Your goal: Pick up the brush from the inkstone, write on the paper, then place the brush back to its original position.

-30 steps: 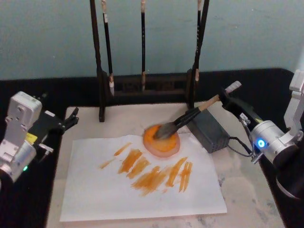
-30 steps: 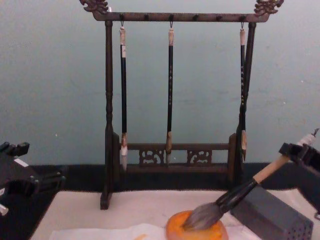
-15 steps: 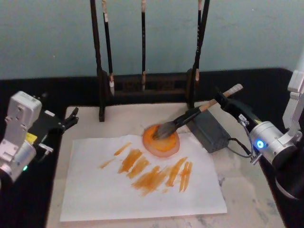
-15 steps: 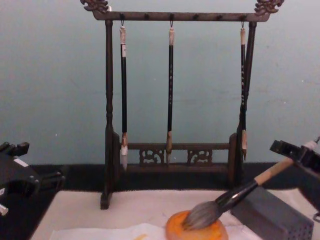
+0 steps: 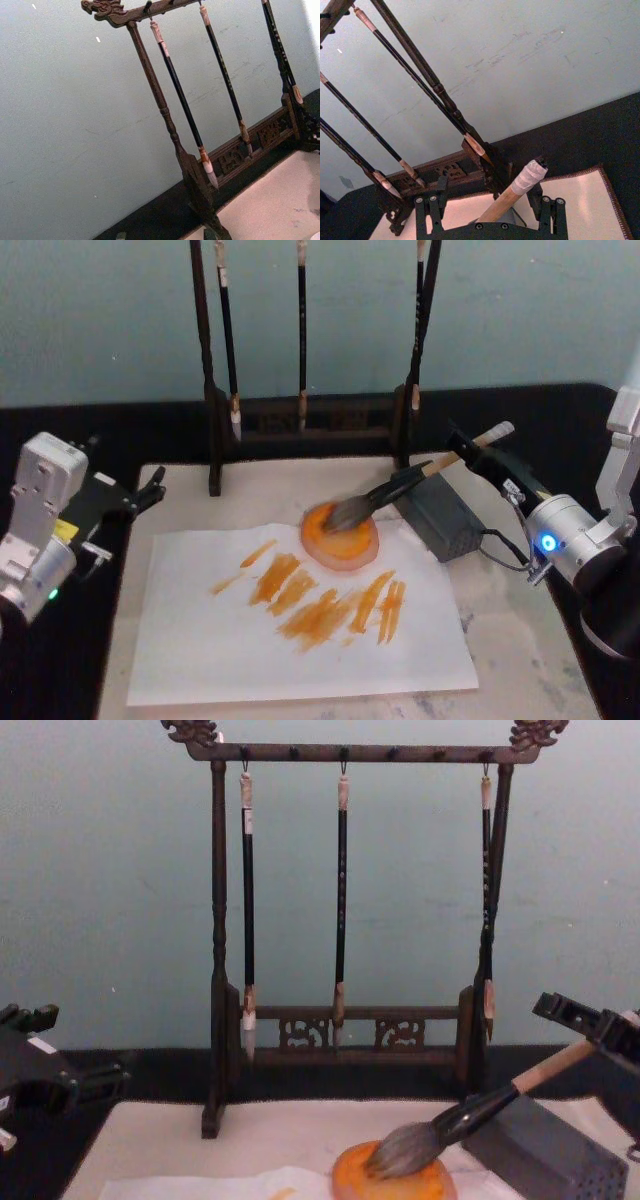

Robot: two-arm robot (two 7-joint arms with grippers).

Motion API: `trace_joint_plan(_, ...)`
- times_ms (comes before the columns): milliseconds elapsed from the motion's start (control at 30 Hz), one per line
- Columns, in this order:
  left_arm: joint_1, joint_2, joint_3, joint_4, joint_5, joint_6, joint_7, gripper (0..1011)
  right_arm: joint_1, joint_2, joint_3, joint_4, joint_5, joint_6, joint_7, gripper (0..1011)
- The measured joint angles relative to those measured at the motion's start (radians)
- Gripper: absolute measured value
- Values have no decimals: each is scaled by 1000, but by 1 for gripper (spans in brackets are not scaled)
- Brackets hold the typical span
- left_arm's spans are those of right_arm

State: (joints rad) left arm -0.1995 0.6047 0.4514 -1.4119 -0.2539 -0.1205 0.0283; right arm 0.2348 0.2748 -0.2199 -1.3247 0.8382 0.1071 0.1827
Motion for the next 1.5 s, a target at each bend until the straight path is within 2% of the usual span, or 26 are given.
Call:
trace_joint_plan(500,0,0,0,0,0,0,0,1001,-3,2,0,-2,2,-1,3,1000)
trace_joint_plan(1267,0,0,0,0,0,0,0,1001,-84,34,20,-58,39,11,-27,1000)
trace_joint_plan(1500,0,0,0,0,0,0,0,1001,-128,61,14,-106,43,12,-17,1000)
